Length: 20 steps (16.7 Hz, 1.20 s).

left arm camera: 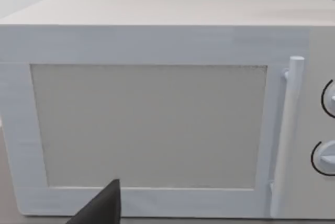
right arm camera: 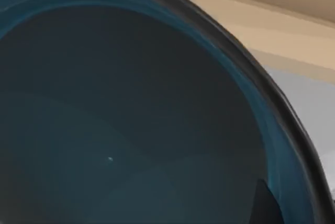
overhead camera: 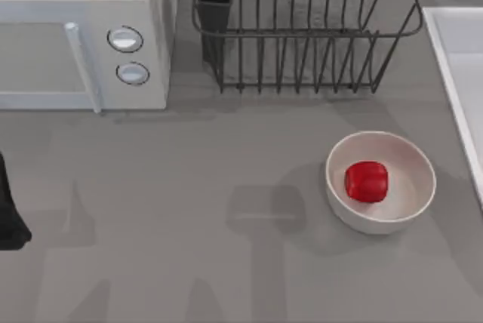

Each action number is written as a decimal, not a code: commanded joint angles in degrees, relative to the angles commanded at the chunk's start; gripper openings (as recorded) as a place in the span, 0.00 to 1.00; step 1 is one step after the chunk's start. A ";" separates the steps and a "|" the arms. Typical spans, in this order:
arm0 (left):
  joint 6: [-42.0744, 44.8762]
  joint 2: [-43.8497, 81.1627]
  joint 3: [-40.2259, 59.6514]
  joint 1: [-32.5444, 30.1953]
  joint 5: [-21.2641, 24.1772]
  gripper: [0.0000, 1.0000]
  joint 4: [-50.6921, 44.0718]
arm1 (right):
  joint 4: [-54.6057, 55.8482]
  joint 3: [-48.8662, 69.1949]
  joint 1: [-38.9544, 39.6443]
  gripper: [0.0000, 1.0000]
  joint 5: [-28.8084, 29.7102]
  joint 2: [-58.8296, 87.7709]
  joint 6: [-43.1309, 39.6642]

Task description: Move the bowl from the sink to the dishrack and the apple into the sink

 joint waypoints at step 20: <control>0.00 0.00 0.00 0.00 0.00 1.00 0.00 | 36.26 -6.71 11.72 0.00 7.25 8.91 5.58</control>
